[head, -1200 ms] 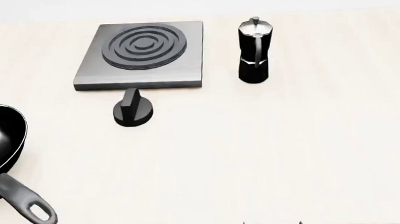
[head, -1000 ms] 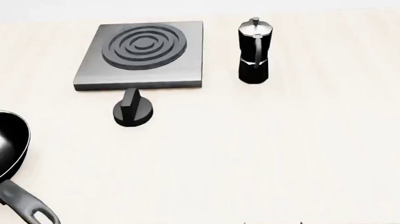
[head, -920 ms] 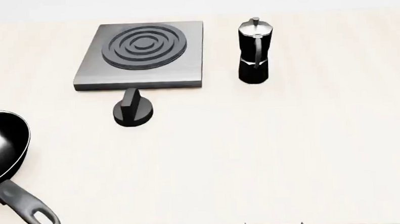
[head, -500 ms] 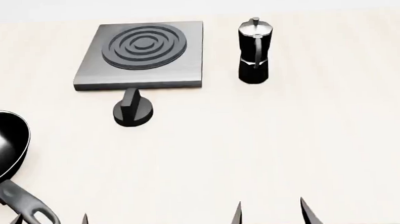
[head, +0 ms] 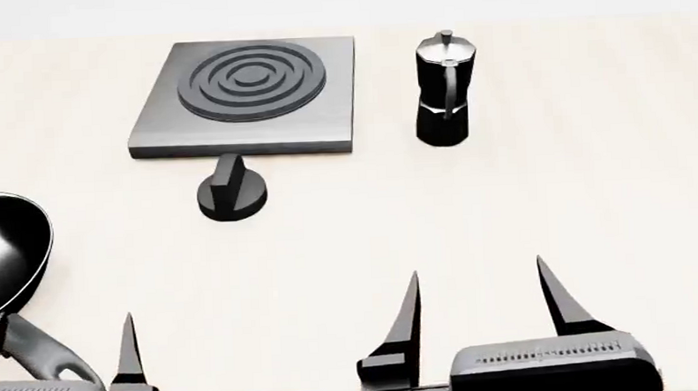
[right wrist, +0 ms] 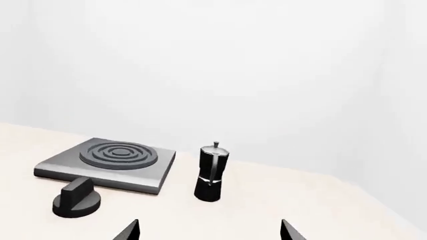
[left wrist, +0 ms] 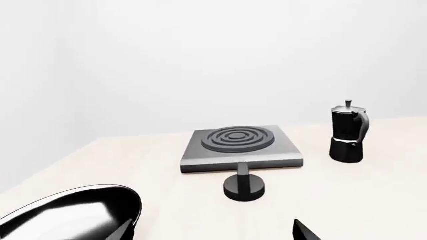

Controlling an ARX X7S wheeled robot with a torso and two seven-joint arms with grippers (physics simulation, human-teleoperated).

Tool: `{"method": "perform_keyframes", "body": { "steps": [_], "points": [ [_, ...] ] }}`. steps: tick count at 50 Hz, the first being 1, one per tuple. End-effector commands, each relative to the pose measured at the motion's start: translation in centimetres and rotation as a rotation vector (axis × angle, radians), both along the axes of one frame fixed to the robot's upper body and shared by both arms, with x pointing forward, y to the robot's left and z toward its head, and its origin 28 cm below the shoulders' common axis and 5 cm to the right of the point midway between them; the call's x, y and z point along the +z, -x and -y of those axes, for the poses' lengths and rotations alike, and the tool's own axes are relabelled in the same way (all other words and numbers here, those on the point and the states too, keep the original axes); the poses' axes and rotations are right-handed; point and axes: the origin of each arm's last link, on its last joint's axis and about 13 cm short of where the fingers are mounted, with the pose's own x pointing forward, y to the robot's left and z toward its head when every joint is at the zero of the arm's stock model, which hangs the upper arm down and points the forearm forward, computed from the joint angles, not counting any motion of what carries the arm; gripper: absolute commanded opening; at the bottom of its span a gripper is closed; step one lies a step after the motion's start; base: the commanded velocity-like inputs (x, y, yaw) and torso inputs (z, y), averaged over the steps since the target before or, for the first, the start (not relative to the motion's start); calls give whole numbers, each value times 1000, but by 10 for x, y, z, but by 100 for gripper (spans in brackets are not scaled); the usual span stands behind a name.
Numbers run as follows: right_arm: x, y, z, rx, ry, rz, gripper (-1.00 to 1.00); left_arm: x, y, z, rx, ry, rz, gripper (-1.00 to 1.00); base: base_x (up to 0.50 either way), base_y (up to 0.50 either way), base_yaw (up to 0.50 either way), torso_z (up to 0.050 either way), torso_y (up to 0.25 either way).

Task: Turn on the stove.

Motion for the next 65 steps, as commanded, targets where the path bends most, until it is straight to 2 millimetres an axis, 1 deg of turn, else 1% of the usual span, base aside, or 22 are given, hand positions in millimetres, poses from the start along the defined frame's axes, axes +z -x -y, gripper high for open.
{"method": "perform_keyframes", "body": {
  "steps": [1, 6, 13, 18, 21, 26, 31, 35, 43, 52, 65],
  "points": [
    [21, 2, 1, 0, 34, 44, 100, 22, -2, 2, -3, -7, 61, 100, 0, 0, 0, 0, 0],
    [32, 3, 1, 7, 31, 70, 100, 37, -3, 3, -16, -11, 112, 100, 0, 0, 0, 0, 0],
    [39, 3, 0, 23, 31, 98, 100, 47, -1, 0, -4, -33, 149, 100, 0, 0, 0, 0, 0],
    [43, 1, 0, 13, 42, 103, 100, 51, -1, -2, 0, -31, 157, 100, 0, 0, 0, 0, 0],
    [45, 1, 2, 16, 39, 110, 100, 58, 0, -2, -4, -24, 176, 100, 0, 0, 0, 0, 0],
    [45, -1, 3, 13, 41, 106, 100, 64, -4, -1, -3, -31, 193, 100, 0, 0, 0, 0, 0],
    [45, -1, 3, 5, 40, 107, 100, 63, -4, -2, -7, -35, 196, 100, 0, 0, 0, 0, 0],
    [40, -4, 3, -9, 52, 99, 100, 61, -4, 1, -11, -22, 192, 100, 0, 0, 0, 0, 0],
    [42, -3, 3, -25, 60, 105, 100, 62, -3, 0, -9, -16, 193, 100, 0, 18, 0, 0, 0],
    [45, 0, 1, -21, 66, 110, 100, 61, -4, -2, 2, -13, 188, 100, 0, 222, 0, 0, 0],
    [43, -2, 1, -20, 63, 105, 100, 62, -5, -2, 10, -16, 183, 100, 0, 223, 0, 0, 0]
  ]
}}
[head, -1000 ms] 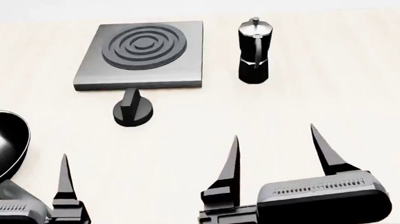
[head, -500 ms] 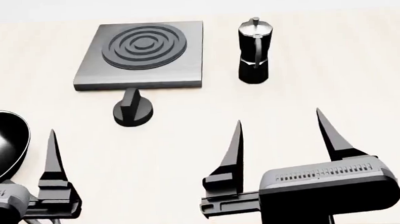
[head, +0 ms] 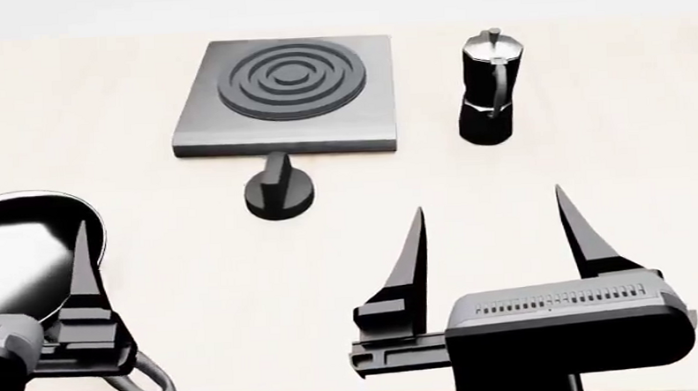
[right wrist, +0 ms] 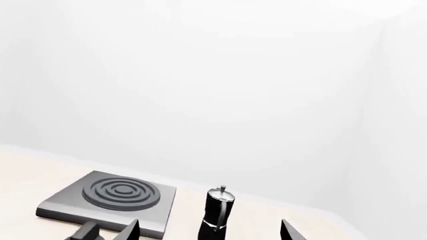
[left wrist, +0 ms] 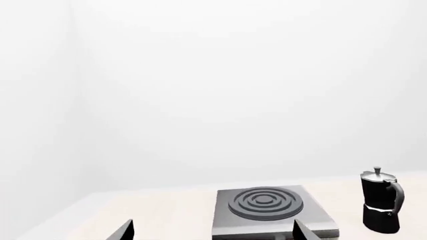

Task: Turn on the stove.

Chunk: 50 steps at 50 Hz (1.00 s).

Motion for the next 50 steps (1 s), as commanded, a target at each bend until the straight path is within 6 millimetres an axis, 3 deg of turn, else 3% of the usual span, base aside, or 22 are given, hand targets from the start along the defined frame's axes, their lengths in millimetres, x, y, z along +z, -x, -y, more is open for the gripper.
{"method": "perform_keyframes", "body": {
  "steps": [1, 50],
  "points": [
    [0, 0, 0, 0, -2, 0, 100, 0, -1, 0, 8, -1, -3, 100, 0, 223, 0, 0, 0],
    [0, 0, -1, 9, 0, 4, 100, 0, 0, -1, 11, -5, 3, 100, 0, 222, 0, 0, 0]
  ]
}}
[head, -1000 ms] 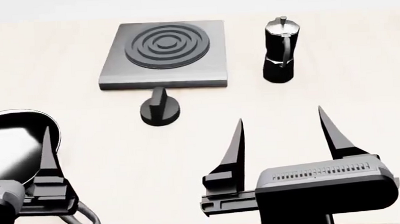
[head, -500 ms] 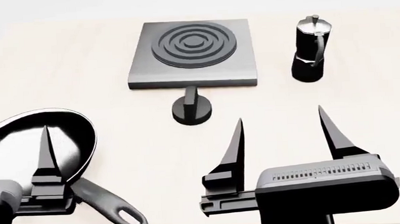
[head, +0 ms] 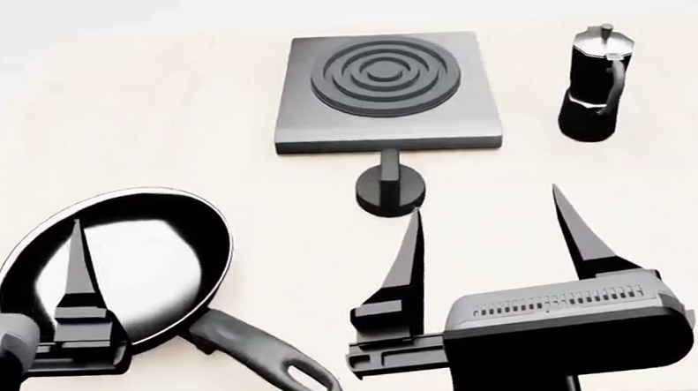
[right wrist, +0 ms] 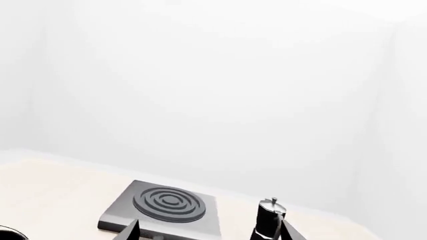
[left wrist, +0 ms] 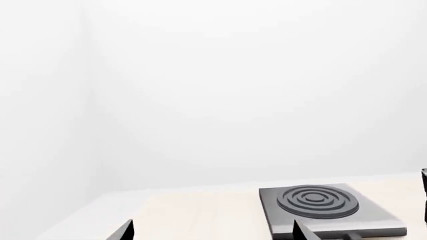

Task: Turn on the stove.

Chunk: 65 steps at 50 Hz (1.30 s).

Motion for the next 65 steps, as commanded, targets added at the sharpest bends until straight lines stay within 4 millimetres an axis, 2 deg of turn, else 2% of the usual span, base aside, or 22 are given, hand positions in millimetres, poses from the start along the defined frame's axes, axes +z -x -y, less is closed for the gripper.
{"method": "perform_keyframes", "body": {
  "steps": [1, 14, 31, 65],
  "points": [
    [-1, 0, 0, 3, 1, 0, 100, -1, 0, 0, 0, -1, -1, 100, 0, 223, 0, 0, 0],
    [-1, 0, -2, 20, 21, -10, 100, -1, -2, 0, 2, -3, -4, 100, 0, 219, 0, 0, 0],
    [-3, -2, -3, 42, 7, -38, 100, -2, -2, 0, 2, -6, -5, 100, 14, 3, 0, 0, 0],
    [-3, -1, -2, 36, 7, -37, 100, -2, -2, 0, 6, -10, -6, 100, 258, 0, 0, 0, 0]
  ]
}}
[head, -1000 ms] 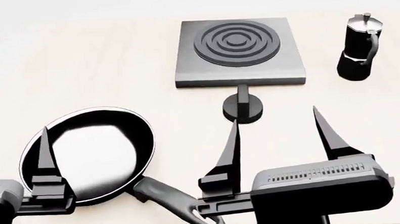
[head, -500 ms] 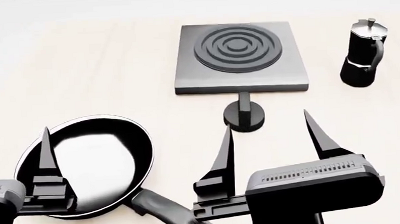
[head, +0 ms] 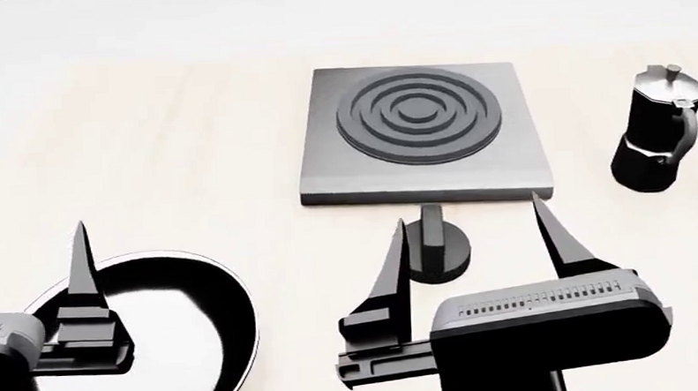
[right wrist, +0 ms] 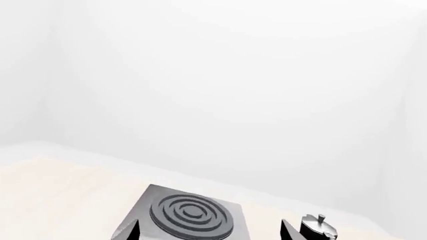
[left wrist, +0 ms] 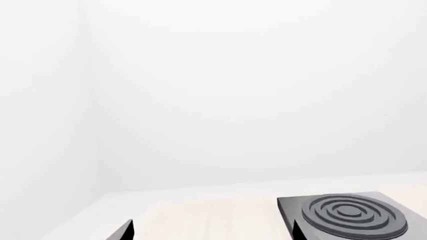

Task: Turn on the stove.

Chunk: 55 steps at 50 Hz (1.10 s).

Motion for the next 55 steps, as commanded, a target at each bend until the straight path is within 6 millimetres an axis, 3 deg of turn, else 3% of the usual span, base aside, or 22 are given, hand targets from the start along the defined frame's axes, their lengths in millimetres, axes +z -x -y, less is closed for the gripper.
{"method": "perform_keyframes", "body": {
  "steps": [1, 45, 55],
  "points": [
    [0, 0, 0, -1, 0, 0, 100, 0, 0, 0, 4, -4, -1, 100, 266, 0, 0, 0, 0],
    [-1, -1, 0, 0, 5, -4, 100, -1, -1, 0, 5, -6, -2, 100, 265, 0, 0, 0, 0],
    [-10, -8, 1, -1, -11, -62, 100, -1, -1, -1, 9, -4, -2, 100, 12, 0, 0, 0, 0]
  ]
}}
